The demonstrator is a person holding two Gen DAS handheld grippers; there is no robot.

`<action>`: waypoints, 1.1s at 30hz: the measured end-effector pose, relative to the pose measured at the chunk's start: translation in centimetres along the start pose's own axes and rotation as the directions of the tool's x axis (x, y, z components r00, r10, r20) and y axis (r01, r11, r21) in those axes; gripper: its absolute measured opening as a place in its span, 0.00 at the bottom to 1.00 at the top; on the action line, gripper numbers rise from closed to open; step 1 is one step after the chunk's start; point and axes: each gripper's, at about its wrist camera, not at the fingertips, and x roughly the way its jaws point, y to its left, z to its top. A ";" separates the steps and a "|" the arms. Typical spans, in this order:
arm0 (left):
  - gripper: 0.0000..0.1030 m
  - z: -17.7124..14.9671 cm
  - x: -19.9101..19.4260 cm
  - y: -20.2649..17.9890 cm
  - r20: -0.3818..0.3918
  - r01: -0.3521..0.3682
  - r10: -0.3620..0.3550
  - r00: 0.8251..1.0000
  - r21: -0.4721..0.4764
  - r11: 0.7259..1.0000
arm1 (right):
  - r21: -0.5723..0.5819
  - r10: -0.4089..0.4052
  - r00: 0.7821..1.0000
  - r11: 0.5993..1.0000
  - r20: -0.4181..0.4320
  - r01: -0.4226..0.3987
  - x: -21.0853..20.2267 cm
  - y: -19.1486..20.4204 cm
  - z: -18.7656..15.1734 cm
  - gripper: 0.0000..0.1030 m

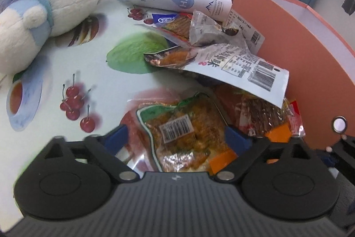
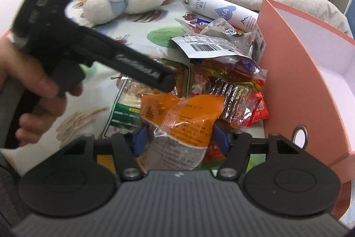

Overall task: Organize snacks
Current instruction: 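Grasp the orange bag with the right tool while the left tool grasps the green-labelled jerky pack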

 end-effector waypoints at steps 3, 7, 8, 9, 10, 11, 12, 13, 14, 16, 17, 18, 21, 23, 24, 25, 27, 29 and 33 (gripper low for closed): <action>0.84 0.4 0.7 -0.2 -0.007 -0.006 0.006 1.000 -0.007 1.000 | 0.010 0.005 1.000 1.000 0.005 -0.005 -0.5 -0.4 0.0 0.61; 0.82 0.4 1.0 -0.8 0.003 -0.021 0.020 1.000 0.015 1.000 | 0.021 -0.001 1.000 1.000 0.012 0.001 -1.1 -1.1 -0.2 0.58; 0.80 0.5 1.1 -0.9 0.002 -0.025 0.025 1.000 0.017 1.000 | 0.027 -0.003 1.000 1.000 0.012 0.003 -1.2 -1.2 -0.3 0.58; 0.79 0.6 1.1 -1.0 0.002 -0.028 0.028 1.000 0.012 1.000 | 0.030 -0.008 1.000 1.000 0.012 0.007 -1.2 -1.4 -0.3 0.58; 0.78 0.6 1.1 -1.1 0.004 -0.034 0.034 0.999 0.007 0.999 | 0.029 -0.012 1.000 1.000 0.013 0.011 -1.3 -1.4 -0.5 0.58; 0.74 0.6 1.1 -1.2 0.006 -0.038 0.038 0.999 0.008 0.999 | 0.030 -0.013 1.000 0.999 0.011 0.013 -1.2 -1.5 -0.6 0.58; 0.70 0.5 1.1 -1.3 0.011 -0.037 0.036 0.999 0.009 0.999 | 0.038 -0.009 1.000 0.999 0.008 0.009 -1.2 -1.6 -0.6 0.58; 0.66 0.5 1.0 -1.4 0.013 -0.038 0.038 0.999 0.005 0.999 | 0.046 -0.005 1.000 0.999 0.007 0.005 -1.2 -1.8 -0.7 0.58; 0.61 0.4 0.8 -1.4 0.014 -0.040 0.040 0.999 -0.004 0.999 | 0.049 -0.004 1.000 0.999 0.009 0.003 -1.2 -1.9 -0.7 0.58; 0.55 0.3 0.6 -1.2 0.015 -0.040 0.040 0.999 -0.024 0.999 | 0.050 -0.004 1.000 0.999 0.014 0.004 -1.3 -1.9 -0.6 0.58; 0.52 0.2 0.4 -1.0 0.014 -0.034 0.035 0.999 -0.044 0.998 | 0.050 -0.005 1.000 0.999 0.017 0.004 -1.4 -1.9 -0.6 0.58; 0.51 0.1 0.2 -0.8 0.013 -0.030 0.031 0.999 -0.065 0.997 | 0.053 -0.005 1.000 0.999 0.019 0.004 -1.5 -1.9 -0.5 0.58; 0.45 -0.5 -0.6 -0.2 0.017 -0.030 0.032 0.999 -0.106 0.994 | 0.068 -0.005 1.000 0.998 0.019 0.004 -1.7 -2.1 -0.5 0.58; 0.44 -0.9 -1.2 0.2 0.018 -0.029 0.032 0.999 -0.135 0.990 | 0.080 0.002 1.000 0.997 0.010 -0.003 -1.5 -2.2 -0.6 0.58; 0.43 -1.3 -1.6 0.5 0.020 -0.032 0.035 0.999 -0.152 0.988 | 0.088 0.006 1.000 0.996 0.007 -0.007 -1.5 -2.3 -0.6 0.58; 0.43 -1.6 -1.9 0.8 0.022 -0.035 0.039 0.999 -0.168 0.985 | 0.094 0.009 1.000 0.996 0.004 -0.009 -1.4 -2.4 -0.7 0.58; 0.41 -2.1 -2.7 1.3 0.027 -0.037 0.044 0.999 -0.198 0.979 | 0.097 0.007 1.000 0.995 0.004 -0.008 -1.5 -2.5 -0.6 0.58; 0.40 -2.5 -3.4 1.7 0.034 -0.041 0.049 0.998 -0.223 0.974 | 0.097 0.008 1.000 0.995 0.008 -0.009 -1.6 -2.5 -0.6 0.58; 0.37 -3.4 -5.0 2.1 0.044 -0.053 0.066 0.997 -0.260 0.964 | 0.112 0.019 1.000 0.993 0.002 -0.019 -1.7 -2.6 -0.4 0.58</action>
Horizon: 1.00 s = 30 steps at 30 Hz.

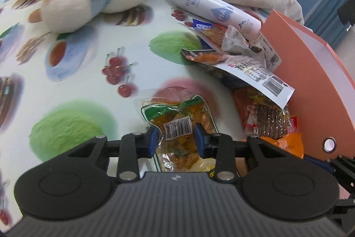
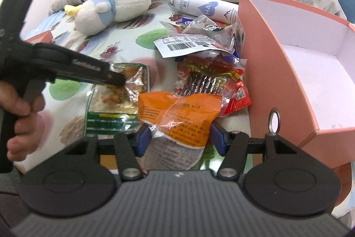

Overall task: Organize snacks
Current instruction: 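Grasp the orange bag with the right tool while the left tool grasps the green-labelled jerky pack, then lift both held packs and carry them over the open pink box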

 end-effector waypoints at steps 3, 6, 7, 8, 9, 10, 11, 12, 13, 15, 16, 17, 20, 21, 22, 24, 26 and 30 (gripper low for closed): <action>0.35 -0.6 -1.4 0.2 0.013 -0.003 0.003 1.000 -0.023 1.000 | 0.001 0.000 1.000 1.000 0.009 0.000 -0.5 0.2 0.2 0.58; 0.29 -1.4 -2.6 0.3 0.024 -0.018 0.019 1.000 -0.027 0.999 | 0.009 0.004 1.000 1.000 0.016 -0.004 -1.0 0.4 0.3 0.58; 0.28 -1.7 -2.9 0.3 0.027 -0.020 0.021 0.999 -0.031 0.999 | 0.010 0.003 1.000 1.000 0.017 -0.003 -1.2 0.5 0.4 0.58; 0.27 -2.0 -3.3 0.4 0.030 -0.019 0.020 0.999 -0.039 0.999 | 0.009 0.001 1.000 1.000 0.020 -0.001 -1.4 0.5 0.4 0.58; 0.26 -2.2 -3.5 0.4 0.030 -0.020 0.021 0.999 -0.043 0.999 | 0.007 0.000 1.000 1.000 0.024 0.000 -1.6 0.6 0.4 0.58; 0.25 -2.6 -3.7 0.5 0.031 -0.024 0.025 0.999 -0.042 0.999 | 0.003 -0.004 1.000 1.000 0.028 0.003 -1.8 0.7 0.3 0.58; 0.23 -3.0 -3.8 0.4 0.028 -0.027 0.029 0.999 -0.042 0.999 | -0.001 -0.012 1.000 1.000 0.026 0.012 -1.7 0.9 0.2 0.58; 0.22 -3.4 -3.9 0.4 0.023 -0.027 0.028 0.999 -0.051 0.998 | 0.003 -0.017 1.000 1.000 0.015 0.017 -1.5 0.9 0.2 0.58; 0.21 -3.8 -4.1 0.5 0.026 -0.025 0.027 0.999 -0.062 0.998 | 0.019 -0.010 1.000 1.000 0.010 0.009 -1.4 0.9 0.2 0.58; 0.20 -4.4 -4.6 0.5 0.035 -0.032 0.035 0.999 -0.077 0.996 | 0.022 -0.015 1.000 1.000 0.010 0.015 -1.5 1.1 0.2 0.58; 0.19 -4.6 -4.7 0.6 0.038 -0.031 0.034 0.999 -0.087 0.996 | 0.013 -0.022 1.000 1.000 0.007 0.022 -1.5 1.2 0.1 0.58; 0.18 -4.7 -5.1 0.5 0.043 -0.027 0.031 0.999 -0.098 0.995 | 0.013 -0.019 1.000 1.000 0.000 0.019 -1.5 1.3 0.1 0.58; 0.17 -5.0 -6.4 0.1 0.065 -0.041 0.047 0.997 -0.094 0.995 | 0.003 -0.012 1.000 1.000 -0.004 0.012 -2.0 1.3 0.2 0.58; 0.16 -4.9 -6.9 0.0 0.072 -0.042 0.049 0.996 -0.094 0.995 | -0.006 -0.016 1.000 1.000 0.001 0.016 -2.4 1.3 0.3 0.58; 0.16 -4.9 -7.4 -0.1 0.077 -0.040 0.047 0.996 -0.099 0.994 | -0.009 -0.018 1.000 1.000 0.005 0.018 -2.7 1.2 0.5 0.58; 0.15 -4.7 -8.3 -0.4 0.090 -0.037 0.046 0.995 -0.100 0.994 | -0.002 -0.015 1.000 1.000 0.015 0.015 -3.4 0.9 0.8 0.58; 0.15 -4.6 -9.1 -0.6 0.107 -0.040 0.051 0.993 -0.105 0.994 | 0.005 -0.013 1.000 1.000 0.027 0.013 -4.2 0.7 1.2 0.58; 0.15 -4.1 -11.2 -1.3 0.141 -0.033 0.050 0.989 -0.121 0.992 | 0.017 -0.006 0.998 1.000 0.067 0.005 -6.1 0.3 2.1 0.58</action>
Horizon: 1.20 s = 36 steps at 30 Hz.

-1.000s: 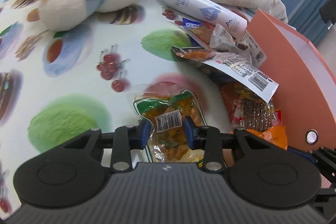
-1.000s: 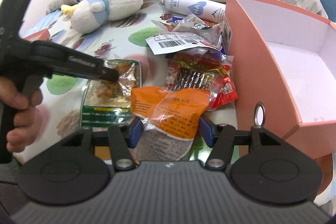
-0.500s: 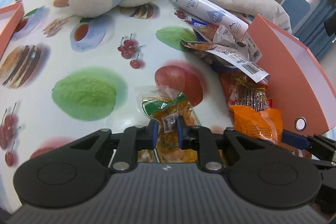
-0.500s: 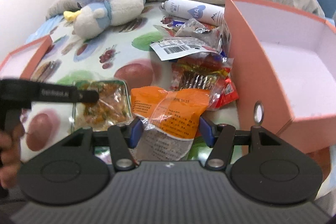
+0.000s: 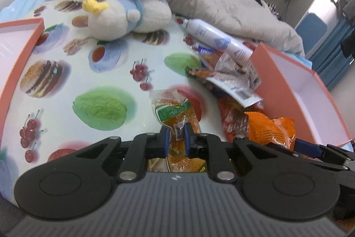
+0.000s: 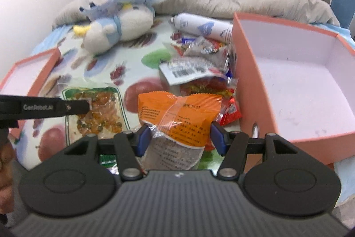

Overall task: Organize snacks
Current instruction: 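Lift both held packs and carry them over the open pink box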

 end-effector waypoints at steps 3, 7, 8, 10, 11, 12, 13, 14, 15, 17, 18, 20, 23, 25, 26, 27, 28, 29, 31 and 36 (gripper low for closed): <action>0.13 0.6 -1.6 -0.9 0.024 0.006 -0.006 1.000 0.004 1.000 | 0.006 0.000 0.999 1.000 0.036 -0.001 -1.5 -0.4 0.9 0.58; 0.12 1.6 -3.8 -2.2 0.068 0.013 -0.014 0.998 0.014 1.000 | 0.022 0.008 0.997 1.000 0.074 -0.009 -3.4 -1.0 2.1 0.58; 0.12 1.9 -4.3 -2.5 0.079 0.013 -0.015 0.997 0.019 1.000 | 0.024 0.008 0.996 1.000 0.086 -0.010 -3.9 -1.2 2.4 0.58; 0.11 2.6 -5.1 -3.2 0.095 0.012 -0.015 0.995 0.028 1.000 | 0.029 0.005 0.994 1.000 0.105 -0.008 -4.7 -1.6 2.9 0.58; 0.11 2.9 -5.4 -3.4 0.101 0.015 -0.017 0.995 0.028 1.000 | 0.036 0.004 0.994 0.999 0.112 -0.008 -5.0 -1.9 3.3 0.58; 0.11 3.3 -5.8 -3.7 0.109 0.020 -0.023 0.994 0.027 0.999 | 0.045 0.004 0.993 0.999 0.119 -0.010 -5.4 -2.2 3.7 0.58; 0.11 3.8 -6.2 -4.0 0.118 0.027 -0.030 0.993 0.027 0.999 | 0.050 0.002 0.992 0.999 0.128 -0.009 -5.8 -2.4 4.0 0.58; 0.11 4.2 -6.7 -4.4 0.128 0.032 -0.036 0.991 0.030 0.999 | 0.053 -0.001 0.990 0.999 0.139 -0.006 -6.2 -2.7 4.4 0.58; 0.11 4.7 -7.0 -4.9 0.136 0.035 -0.039 0.990 0.034 0.999 | 0.056 -0.004 0.989 0.998 0.149 -0.004 -6.7 -2.9 4.8 0.58; 0.11 5.6 -7.9 -6.0 0.158 0.043 -0.050 0.986 0.047 0.998 | 0.059 -0.004 0.986 0.998 0.169 -0.006 -7.6 -3.4 5.5 0.58; 0.11 6.1 -8.4 -6.6 0.171 0.045 -0.054 0.984 0.055 0.997 | 0.056 -0.004 0.983 0.998 0.182 -0.006 -8.1 -3.7 6.0 0.58; 0.11 7.1 -9.1 -7.8 0.195 0.048 -0.060 0.979 0.068 0.997 | 0.051 -0.006 0.978 0.999 0.207 -0.005 -8.8 -4.1 6.7 0.58; 0.11 8.4 -10.1 -9.7 0.213 0.073 -0.090 0.973 0.083 0.994 | 0.060 -0.003 0.971 0.998 0.239 -0.012 -10.0 -5.1 8.0 0.58; 0.11 9.4 -10.9 -11.3 0.232 0.091 -0.113 0.966 0.102 0.991 | 0.063 -0.011 0.964 0.998 0.267 -0.006 -10.9 -5.5 9.0 0.58; 0.11 9.9 -11.3 -12.1 0.243 0.099 -0.125 0.962 0.114 0.988 | 0.061 -0.016 0.960 0.998 0.281 -0.001 -11.4 -5.8 9.4 0.58; 0.11 10.5 -11.8 -12.7 0.250 0.109 -0.138 0.958 0.127 0.986 | 0.061 -0.023 0.954 0.998 0.298 0.005 -12.0 -6.0 9.9 0.58; 0.11 11.2 -12.3 -13.7 0.259 0.119 -0.155 0.953 0.148 0.982 | 0.061 -0.027 0.949 0.998 0.314 0.008 -12.6 -6.4 10.3 0.58; 0.11 11.7 -12.7 -14.3 0.269 0.126 -0.167 0.948 0.165 0.978 | 0.059 -0.029 0.945 0.998 0.326 0.011 -12.9 -6.6 10.7 0.58; 0.11 12.9 -13.6 -16.1 0.287 0.137 -0.195 0.938 0.209 0.968 | 0.056 -0.041 0.934 0.998 0.355 0.023 -14.0 -7.3 11.4 0.58; 0.11 15.3 -14.2 -20.7 0.295 0.179 -0.267 0.918 0.293 0.939 | 0.083 -0.102 0.905 0.994 0.413 0.074 -15.9 -9.8 12.9 0.58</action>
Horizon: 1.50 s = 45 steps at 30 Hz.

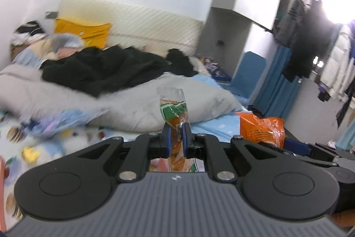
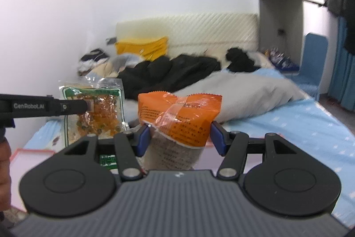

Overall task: Organize snacks
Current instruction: 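Lift both held packs and carry them over the open pink box, then open both tools to drop the packs into the pink box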

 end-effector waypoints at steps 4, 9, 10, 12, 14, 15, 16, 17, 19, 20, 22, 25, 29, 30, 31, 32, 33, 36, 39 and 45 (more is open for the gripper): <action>0.11 1.1 2.6 -2.8 -0.036 0.054 -0.052 0.998 0.045 0.998 | 0.019 -0.045 0.999 0.999 -0.003 0.045 0.7 -2.7 0.7 0.58; 0.11 0.9 7.5 -5.4 -0.131 0.115 -0.103 0.986 0.084 0.990 | 0.030 -0.106 0.990 0.994 -0.095 0.110 3.2 -6.2 0.2 0.58; 0.11 0.7 8.7 -6.1 -0.155 0.120 -0.104 0.982 0.096 0.988 | 0.033 -0.111 0.986 0.993 -0.122 0.115 3.8 -7.0 0.0 0.58; 0.11 -0.1 11.2 -7.0 -0.211 0.135 -0.110 0.971 0.111 0.985 | 0.027 -0.138 0.975 0.989 -0.175 0.145 5.0 -8.2 -0.6 0.58; 0.11 -0.7 13.7 -7.8 -0.257 0.142 -0.106 0.961 0.126 0.982 | 0.033 -0.148 0.961 0.987 -0.234 0.160 6.2 -9.4 -1.3 0.58; 0.11 -1.2 14.8 -8.1 -0.277 0.143 -0.101 0.955 0.135 0.980 | 0.035 -0.157 0.952 0.984 -0.263 0.172 6.9 -10.1 -1.8 0.58; 0.11 -1.5 15.8 -8.6 -0.303 0.142 -0.094 0.948 0.139 0.980 | 0.037 -0.163 0.942 0.983 -0.292 0.182 7.5 -10.7 -2.4 0.58; 0.11 -2.1 16.8 -8.5 -0.324 0.145 -0.093 0.941 0.139 0.980 | 0.038 -0.167 0.934 0.981 -0.317 0.188 8.0 -11.2 -2.9 0.58; 0.11 -3.0 18.9 -8.6 -0.373 0.147 -0.084 0.924 0.144 0.979 | 0.045 -0.169 0.914 0.979 -0.370 0.200 9.2 -12.2 -3.8 0.58; 0.11 -3.7 20.0 -8.5 -0.394 0.145 -0.077 0.916 0.147 0.978 | 0.053 -0.159 0.903 0.979 -0.400 0.196 9.9 -12.8 -4.4 0.58; 0.11 -4.5 21.8 -8.9 -0.430 0.133 -0.054 0.901 0.156 0.979 | 0.071 -0.153 0.883 0.976 -0.445 0.205 10.9 -13.6 -5.4 0.58; 0.11 -5.2 24.3 -9.1 -0.467 0.118 -0.027 0.884 0.167 0.979 | 0.082 -0.156 0.854 0.971 -0.497 0.225 11.9 -14.6 -6.8 0.58; 0.11 -5.9 26.5 -9.6 -0.513 0.124 -0.022 0.858 0.166 0.978 | 0.082 -0.157 0.828 0.968 -0.538 0.237 12.6 -15.5 -8.1 0.58; 0.11 -6.1 26.8 -9.8 -0.518 0.127 -0.016 0.855 0.178 0.976 | 0.080 -0.157 0.823 0.968 -0.546 0.238 12.8 -15.8 -8.3 0.58; 0.11 -6.2 26.7 -10.0 -0.521 0.129 -0.014 0.853 0.184 0.974 | 0.080 -0.155 0.820 0.968 -0.551 0.236 12.9 -16.0 -8.6 0.58; 0.12 -6.3 26.9 -10.1 -0.528 0.128 -0.013 0.849 0.182 0.975 | 0.082 -0.151 0.819 0.969 -0.554 0.235 12.9 -16.0 -8.9 0.58; 0.12 -6.5 27.0 -10.0 -0.537 0.123 -0.011 0.843 0.173 0.977 | 0.086 -0.149 0.818 0.968 -0.556 0.234 12.9 -16.1 -9.0 0.59; 0.13 -6.8 27.7 -9.4 -0.573 0.101 -0.012 0.819 0.124 0.987 | 0.092 -0.147 0.818 0.967 -0.556 0.237 12.8 -16.3 -9.1 0.60; 0.30 -6.9 27.7 -8.8 -0.576 0.092 -0.010 0.818 0.114 0.989 | 0.094 -0.142 0.821 0.968 -0.552 0.231 12.8 -16.4 -9.3 0.63; 0.34 -5.5 26.0 -8.3 -0.532 0.100 -0.026 0.846 0.110 0.989 | 0.078 -0.178 0.846 0.965 -0.503 0.250 11.7 -16.4 -8.3 0.63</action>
